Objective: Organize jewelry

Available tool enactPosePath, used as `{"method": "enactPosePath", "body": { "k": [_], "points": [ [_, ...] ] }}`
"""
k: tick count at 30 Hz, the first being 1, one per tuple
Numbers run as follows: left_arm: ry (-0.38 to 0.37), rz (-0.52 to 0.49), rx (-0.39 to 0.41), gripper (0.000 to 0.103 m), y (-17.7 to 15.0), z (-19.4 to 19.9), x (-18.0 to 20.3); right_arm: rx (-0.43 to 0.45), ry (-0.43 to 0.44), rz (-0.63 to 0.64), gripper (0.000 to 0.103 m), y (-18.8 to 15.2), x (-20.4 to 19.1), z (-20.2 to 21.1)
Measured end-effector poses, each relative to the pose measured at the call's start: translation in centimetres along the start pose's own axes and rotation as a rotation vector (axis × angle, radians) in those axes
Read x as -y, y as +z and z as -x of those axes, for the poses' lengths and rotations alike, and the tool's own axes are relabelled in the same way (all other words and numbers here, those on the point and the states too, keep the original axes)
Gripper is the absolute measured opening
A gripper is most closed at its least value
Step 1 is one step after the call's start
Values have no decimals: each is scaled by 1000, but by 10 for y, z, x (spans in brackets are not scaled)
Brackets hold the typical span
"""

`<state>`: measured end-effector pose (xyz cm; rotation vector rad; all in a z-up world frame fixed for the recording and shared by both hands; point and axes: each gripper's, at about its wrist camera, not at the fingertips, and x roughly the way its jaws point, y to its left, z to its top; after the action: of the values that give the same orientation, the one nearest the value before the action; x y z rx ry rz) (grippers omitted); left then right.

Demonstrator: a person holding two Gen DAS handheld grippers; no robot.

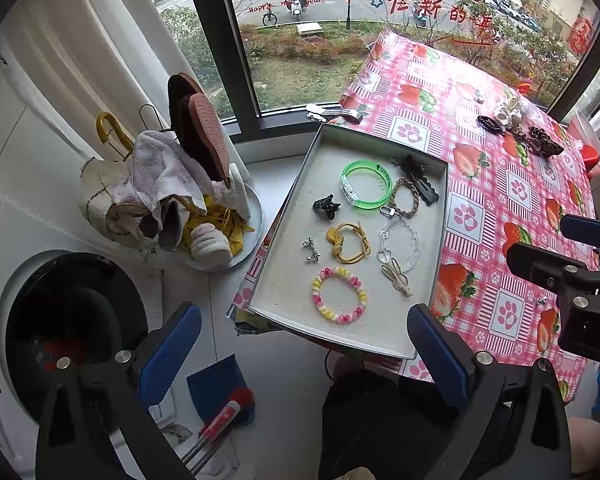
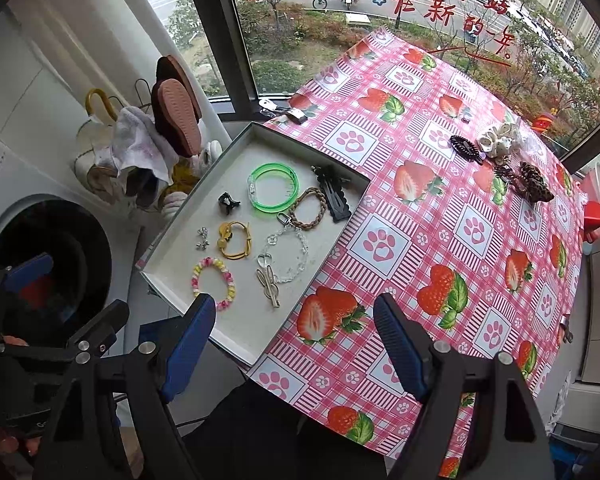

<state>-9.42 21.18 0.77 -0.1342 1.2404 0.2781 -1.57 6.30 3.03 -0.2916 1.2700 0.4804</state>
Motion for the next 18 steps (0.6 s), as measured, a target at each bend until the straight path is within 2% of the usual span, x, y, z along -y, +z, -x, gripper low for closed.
{"method": "enactPosePath", "body": {
  "k": [18],
  "points": [
    [1, 1, 0, 103, 0, 0, 1, 0, 0, 0, 83, 0, 0, -1]
  ]
}}
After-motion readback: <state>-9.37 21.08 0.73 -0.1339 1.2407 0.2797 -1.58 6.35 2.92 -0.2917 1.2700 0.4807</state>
